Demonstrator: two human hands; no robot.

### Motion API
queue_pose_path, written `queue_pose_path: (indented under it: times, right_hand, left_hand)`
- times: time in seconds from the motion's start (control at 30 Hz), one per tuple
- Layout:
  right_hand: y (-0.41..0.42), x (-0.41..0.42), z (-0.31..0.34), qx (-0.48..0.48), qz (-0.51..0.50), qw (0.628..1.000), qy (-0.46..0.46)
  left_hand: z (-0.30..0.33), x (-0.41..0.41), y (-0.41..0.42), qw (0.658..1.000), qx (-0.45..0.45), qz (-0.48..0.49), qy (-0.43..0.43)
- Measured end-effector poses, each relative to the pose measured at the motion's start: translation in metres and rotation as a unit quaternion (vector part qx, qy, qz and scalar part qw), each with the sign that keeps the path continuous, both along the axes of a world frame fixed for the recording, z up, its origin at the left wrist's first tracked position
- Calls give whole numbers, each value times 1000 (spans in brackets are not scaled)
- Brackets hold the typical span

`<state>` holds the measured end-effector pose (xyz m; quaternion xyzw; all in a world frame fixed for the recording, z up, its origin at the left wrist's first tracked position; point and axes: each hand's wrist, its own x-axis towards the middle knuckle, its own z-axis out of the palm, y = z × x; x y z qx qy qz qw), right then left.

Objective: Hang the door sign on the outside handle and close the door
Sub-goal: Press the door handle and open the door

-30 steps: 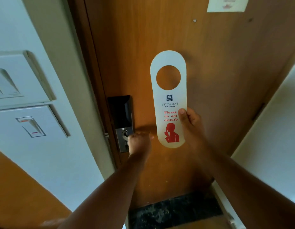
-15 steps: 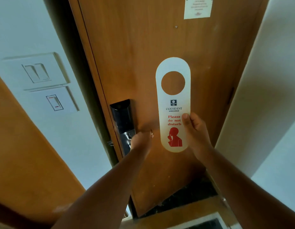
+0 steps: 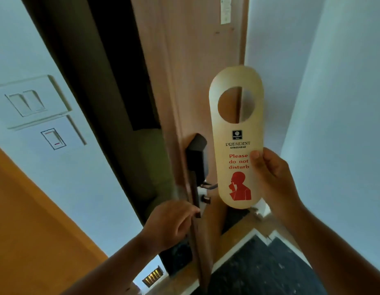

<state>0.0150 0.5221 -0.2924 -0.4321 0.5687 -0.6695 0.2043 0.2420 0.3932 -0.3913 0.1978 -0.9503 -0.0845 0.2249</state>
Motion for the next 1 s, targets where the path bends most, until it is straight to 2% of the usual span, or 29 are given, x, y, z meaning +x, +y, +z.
queue_pose_path:
  times: [0.13, 0.3, 0.43, 0.6, 0.77, 0.93, 1.0]
  right_hand:
    - [34, 37, 1, -22, -33, 999, -30]
    - [52, 64, 5, -17, -114, 993, -25]
    - [58, 70, 7, 2, -181, 983, 4]
    - [68, 50, 4, 10, -236, 972, -6]
    - [76, 10, -4, 22, -276, 961, -1]
    - [81, -32, -13, 23, -317, 948, -12]
    - [83, -46, -16, 30, -335, 941, -15]
  left_hand:
    - [-1, 29, -25, 994, -42, -31, 91]
    - [-10, -11, -60, 999, 9, -34, -24]
    - [-3, -77, -55, 994, 9, -82, -65]
    - [-2, -167, -38, 977, -47, -167, -122]
    - [0, -234, -27, 942, -133, -251, -180]
    - [7, -288, -13, 920, -73, -299, -242]
    - [9, -303, -2, 917, -50, -314, -242]
